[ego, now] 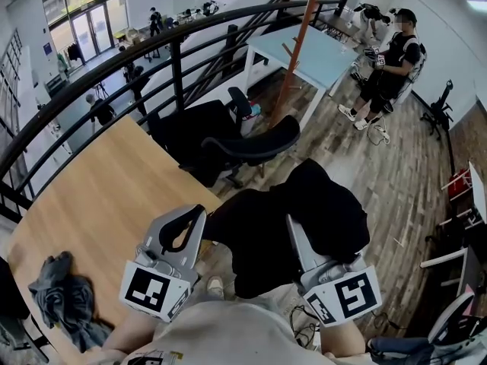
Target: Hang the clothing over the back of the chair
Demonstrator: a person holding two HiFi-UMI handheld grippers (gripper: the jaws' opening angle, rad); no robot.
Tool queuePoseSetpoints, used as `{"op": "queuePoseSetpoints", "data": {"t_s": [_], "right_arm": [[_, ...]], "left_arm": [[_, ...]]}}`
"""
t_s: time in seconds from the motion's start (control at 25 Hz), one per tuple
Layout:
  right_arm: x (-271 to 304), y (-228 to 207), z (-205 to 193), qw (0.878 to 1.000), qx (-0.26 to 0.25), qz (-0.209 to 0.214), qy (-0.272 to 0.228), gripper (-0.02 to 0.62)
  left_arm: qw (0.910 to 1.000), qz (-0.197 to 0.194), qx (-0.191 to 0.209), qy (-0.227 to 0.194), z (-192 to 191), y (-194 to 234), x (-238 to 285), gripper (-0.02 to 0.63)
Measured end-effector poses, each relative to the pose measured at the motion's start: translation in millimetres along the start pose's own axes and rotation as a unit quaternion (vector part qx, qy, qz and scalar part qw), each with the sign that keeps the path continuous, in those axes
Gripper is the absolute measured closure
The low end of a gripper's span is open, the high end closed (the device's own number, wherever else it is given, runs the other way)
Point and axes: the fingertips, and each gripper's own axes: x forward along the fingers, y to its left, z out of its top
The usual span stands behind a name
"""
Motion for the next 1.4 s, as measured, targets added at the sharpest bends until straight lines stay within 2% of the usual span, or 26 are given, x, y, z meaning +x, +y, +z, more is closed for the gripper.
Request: {"op": "queuePoseSetpoints", "data": {"t_s": [0.6,0.88,1.16,1.4], "right_arm": [[-21,-46,-13,1.000,-0.003,0.022,0.005,0.505],[-27,-92,-7,1.000,-0.013,-0.006,0.007,0.505],[-23,-150,25,0.997,-0.058,-0.054,-0.008,0.505],[1,-202,76,0.991,-0.114,-0.062,-0.020,0.502]], "left_arm": [[0.9996,0.026,0.009,0.008,7,-36,32,0.604],[0.9991,0.040,0.010,0.007,15,-44,47,0.604],[0.9982,0.053,0.027,-0.005,30,-44,62,0.604],[0.9984,0.049,0.026,-0.013,45,-48,79,0.604]]}}
